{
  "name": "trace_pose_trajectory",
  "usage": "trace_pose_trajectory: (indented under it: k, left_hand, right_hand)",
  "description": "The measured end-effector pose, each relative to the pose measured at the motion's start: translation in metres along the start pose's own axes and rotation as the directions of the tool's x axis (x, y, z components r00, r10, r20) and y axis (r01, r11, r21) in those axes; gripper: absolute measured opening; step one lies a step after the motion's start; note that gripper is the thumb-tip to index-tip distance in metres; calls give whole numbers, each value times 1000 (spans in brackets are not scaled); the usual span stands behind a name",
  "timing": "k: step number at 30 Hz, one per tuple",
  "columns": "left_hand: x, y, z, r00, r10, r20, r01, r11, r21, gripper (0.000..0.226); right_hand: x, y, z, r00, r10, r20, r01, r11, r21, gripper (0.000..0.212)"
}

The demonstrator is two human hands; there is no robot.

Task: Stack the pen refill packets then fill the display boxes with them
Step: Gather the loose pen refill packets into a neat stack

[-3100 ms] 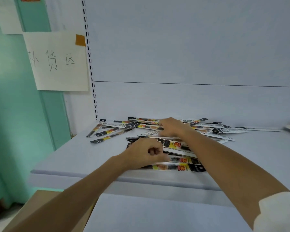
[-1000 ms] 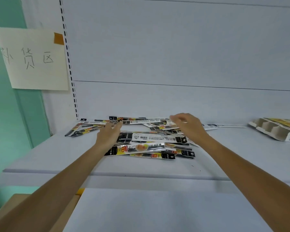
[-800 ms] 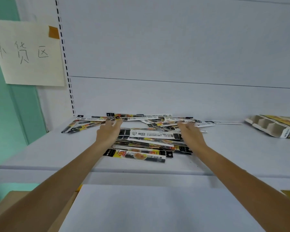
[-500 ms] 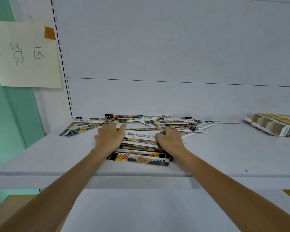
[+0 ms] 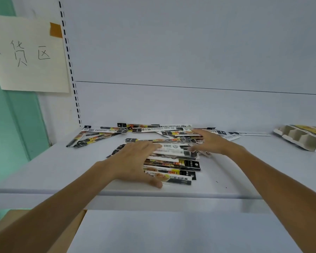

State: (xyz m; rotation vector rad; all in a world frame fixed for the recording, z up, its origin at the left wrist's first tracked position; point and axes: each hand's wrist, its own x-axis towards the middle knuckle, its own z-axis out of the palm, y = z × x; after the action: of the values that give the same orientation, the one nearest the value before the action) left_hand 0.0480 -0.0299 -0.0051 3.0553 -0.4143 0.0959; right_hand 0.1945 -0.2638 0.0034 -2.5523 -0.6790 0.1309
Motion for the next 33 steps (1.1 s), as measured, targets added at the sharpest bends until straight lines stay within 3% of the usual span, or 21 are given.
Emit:
trace_pose_trajectory:
  k: [4,8,13,16,18,21,24,28,33]
  left_hand:
    - [5,-8,1,998,-15,-68,23,993,115,103]
    - [8,-16,1,996,-23,-86,38,983,178,104]
    - [17,-25,1,1000,-1,-13,3,996,93,118]
    - [30,-31,0,995,-8,104,3,999,46,130]
    - [38,-34,-3,986,-24,164,25,1000,-3,120]
    - [47,-36,-3,979,5,204,9,997,-70,125]
    - [49,-37,-1,985,26,173,1,989,-149,132]
    - [44,-33,4,995,3,104,17,982,-186,113]
    - [37,-30,6,998,-33,53,43,981,-188,112]
  right_hand:
    - [6,6,-11,990,14,142,-6,998,-56,120]
    - [14,13,-24,980,67,190,-46,992,-115,109]
    - [19,21,-32,962,126,243,-74,974,-212,134]
    - [20,25,-32,958,134,254,-105,987,-124,126]
    - [18,28,-35,956,146,253,-140,989,-43,120]
    - [16,34,-32,966,160,205,-147,986,-77,97]
    - [19,37,-31,977,152,151,-140,986,-85,90]
    - [33,30,-29,992,96,85,-83,985,-148,86]
    - [53,5,-13,986,9,168,57,921,-385,81]
